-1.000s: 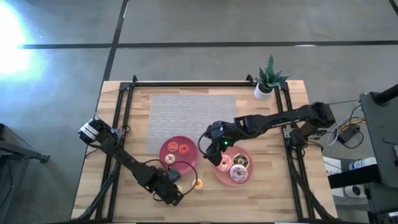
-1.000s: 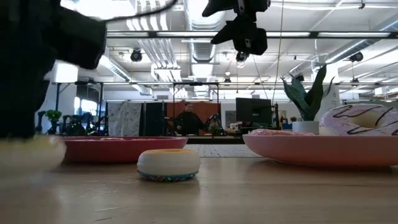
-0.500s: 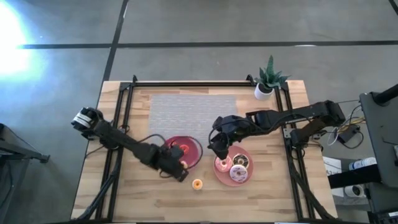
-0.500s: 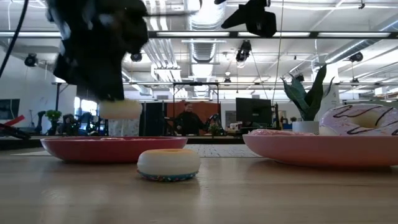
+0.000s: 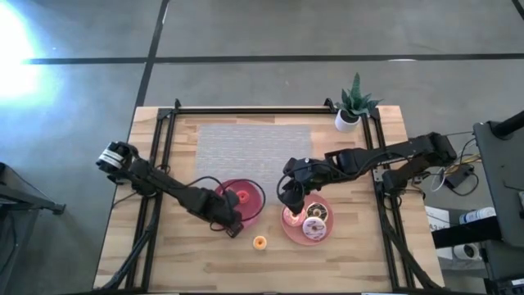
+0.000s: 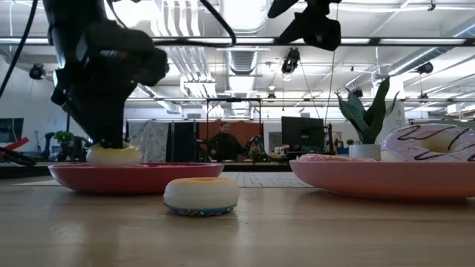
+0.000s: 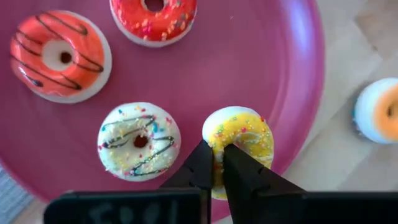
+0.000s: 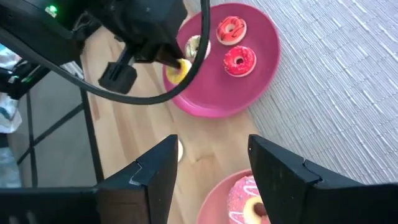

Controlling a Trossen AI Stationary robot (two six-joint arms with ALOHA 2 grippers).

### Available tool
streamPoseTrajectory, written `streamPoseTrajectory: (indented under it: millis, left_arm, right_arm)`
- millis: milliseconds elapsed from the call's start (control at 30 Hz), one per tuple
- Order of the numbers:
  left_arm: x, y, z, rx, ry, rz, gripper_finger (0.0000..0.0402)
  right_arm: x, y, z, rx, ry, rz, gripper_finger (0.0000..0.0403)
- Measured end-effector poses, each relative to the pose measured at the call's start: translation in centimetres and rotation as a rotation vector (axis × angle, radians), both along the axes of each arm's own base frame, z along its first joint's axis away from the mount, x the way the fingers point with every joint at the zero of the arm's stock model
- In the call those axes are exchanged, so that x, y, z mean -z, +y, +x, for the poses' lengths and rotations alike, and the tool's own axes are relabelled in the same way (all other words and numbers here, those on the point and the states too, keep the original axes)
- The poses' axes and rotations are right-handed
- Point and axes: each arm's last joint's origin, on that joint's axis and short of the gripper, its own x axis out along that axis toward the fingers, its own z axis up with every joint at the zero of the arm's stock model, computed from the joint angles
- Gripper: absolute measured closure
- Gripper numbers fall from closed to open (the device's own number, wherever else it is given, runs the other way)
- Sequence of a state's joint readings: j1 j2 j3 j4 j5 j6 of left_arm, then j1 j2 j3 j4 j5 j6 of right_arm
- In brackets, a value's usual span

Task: Pick & Place donuts
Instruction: Put the yellow small donut on the dark pink plate, then put the blue small donut on the dark pink plate

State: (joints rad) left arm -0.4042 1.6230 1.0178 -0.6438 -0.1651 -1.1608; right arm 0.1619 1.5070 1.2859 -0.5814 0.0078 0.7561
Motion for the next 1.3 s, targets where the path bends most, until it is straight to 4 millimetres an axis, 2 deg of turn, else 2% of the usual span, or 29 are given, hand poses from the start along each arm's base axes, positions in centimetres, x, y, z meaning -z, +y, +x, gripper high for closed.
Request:
streamPoseTrajectory:
  millis: [233,433,633,833,933,1067,1167,1300]
  left_arm:
    - [1.0,0.0,0.0,-0.037,-0.038,-0.029,0.0326]
    - [0.6,0.1,-0.2,-0.041,-0.038,-0.03,0.0285]
    - [-2.2,-0.4,-0.8,-0.031,-0.141,-0.024,0.028]
    - [-5.6,-1.6,-3.1,-0.06,-0.307,-0.005,0.028]
    - [-6.8,-2.5,-4.6,-0.073,-0.382,0.018,0.028]
    - [-8.2,-3.4,-6.4,-0.121,-0.487,0.04,0.028]
    - [-8.8,-3.4,-7.2,-0.164,-0.548,0.055,0.028]
    - [-9.4,-3.2,-7.7,-0.178,-0.571,0.051,0.028]
  right_arm:
    - [0.4,0.0,-0.1,0.004,0.014,-0.003,0.0216]
    - [1.0,0.1,-0.2,-0.003,0.032,-0.002,0.0216]
    - [1.8,0.5,-0.5,-0.015,0.055,-0.001,0.0216]
    - [2.5,1.7,-0.6,-0.041,0.064,0.014,0.0216]
    - [3.7,2.5,-0.1,-0.054,0.058,0.025,0.0216]
    - [5.5,3.9,1.8,-0.108,-0.005,0.11,0.0216]
    - [7.2,5.2,3.4,-0.151,-0.037,0.19,0.0216]
    - [9.2,6.7,4.9,-0.179,0.004,0.19,0.0216]
